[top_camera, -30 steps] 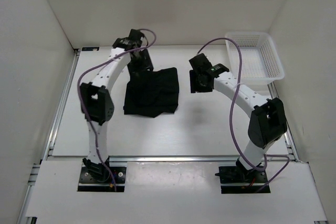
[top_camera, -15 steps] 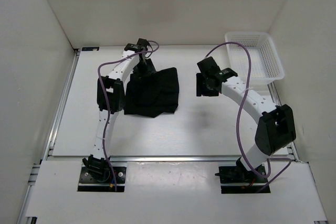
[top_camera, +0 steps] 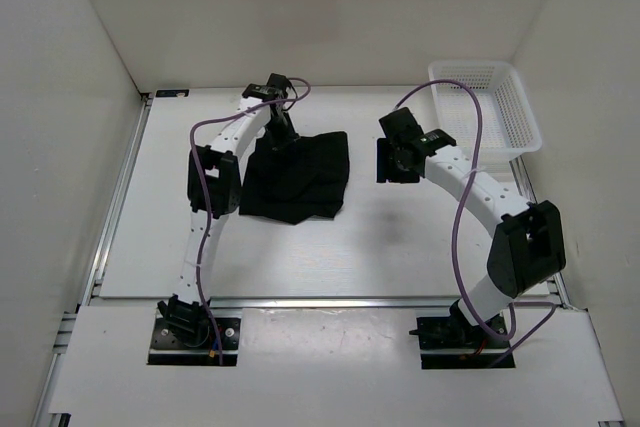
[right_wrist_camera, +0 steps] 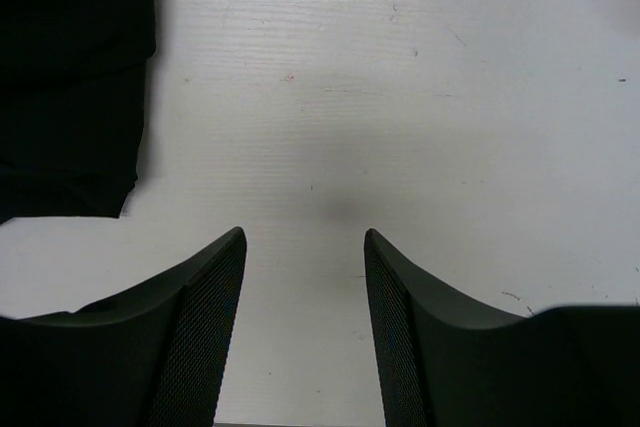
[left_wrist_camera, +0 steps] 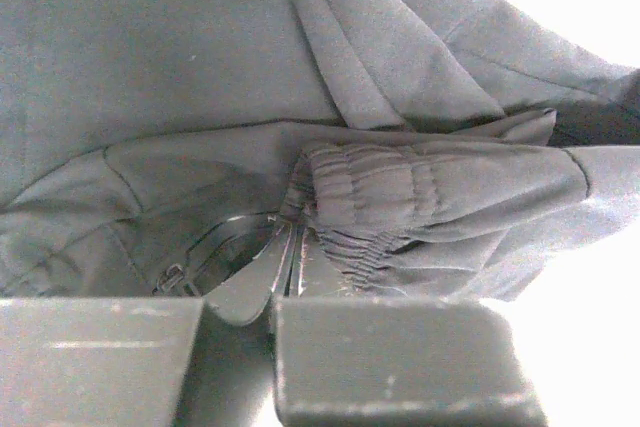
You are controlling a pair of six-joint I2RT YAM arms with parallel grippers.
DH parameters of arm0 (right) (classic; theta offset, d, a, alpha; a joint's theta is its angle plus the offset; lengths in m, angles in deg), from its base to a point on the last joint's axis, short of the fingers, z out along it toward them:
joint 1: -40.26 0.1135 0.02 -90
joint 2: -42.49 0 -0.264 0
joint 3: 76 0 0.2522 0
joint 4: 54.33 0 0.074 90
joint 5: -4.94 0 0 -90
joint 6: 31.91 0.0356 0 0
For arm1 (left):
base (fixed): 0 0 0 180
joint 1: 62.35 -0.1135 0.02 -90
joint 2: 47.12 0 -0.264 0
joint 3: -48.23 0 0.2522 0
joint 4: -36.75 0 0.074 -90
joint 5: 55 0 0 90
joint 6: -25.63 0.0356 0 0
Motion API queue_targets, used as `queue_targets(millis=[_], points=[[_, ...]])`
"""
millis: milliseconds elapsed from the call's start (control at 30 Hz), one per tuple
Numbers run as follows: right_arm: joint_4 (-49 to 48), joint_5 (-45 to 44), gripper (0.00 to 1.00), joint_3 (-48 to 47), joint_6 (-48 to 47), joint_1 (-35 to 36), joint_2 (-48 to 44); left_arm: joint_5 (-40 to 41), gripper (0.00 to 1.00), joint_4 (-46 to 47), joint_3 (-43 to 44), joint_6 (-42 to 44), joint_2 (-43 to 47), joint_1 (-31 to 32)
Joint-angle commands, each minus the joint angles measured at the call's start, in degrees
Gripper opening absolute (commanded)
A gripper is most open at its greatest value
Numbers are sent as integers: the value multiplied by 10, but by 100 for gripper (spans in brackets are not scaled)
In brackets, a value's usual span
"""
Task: Fold and stack the shorts
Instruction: Fold the shorts
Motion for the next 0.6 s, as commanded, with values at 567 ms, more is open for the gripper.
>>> queue_targets(millis=[567], points=[[3, -15, 56, 23, -17, -3, -40, 82, 10, 56, -352, -73, 398, -34]])
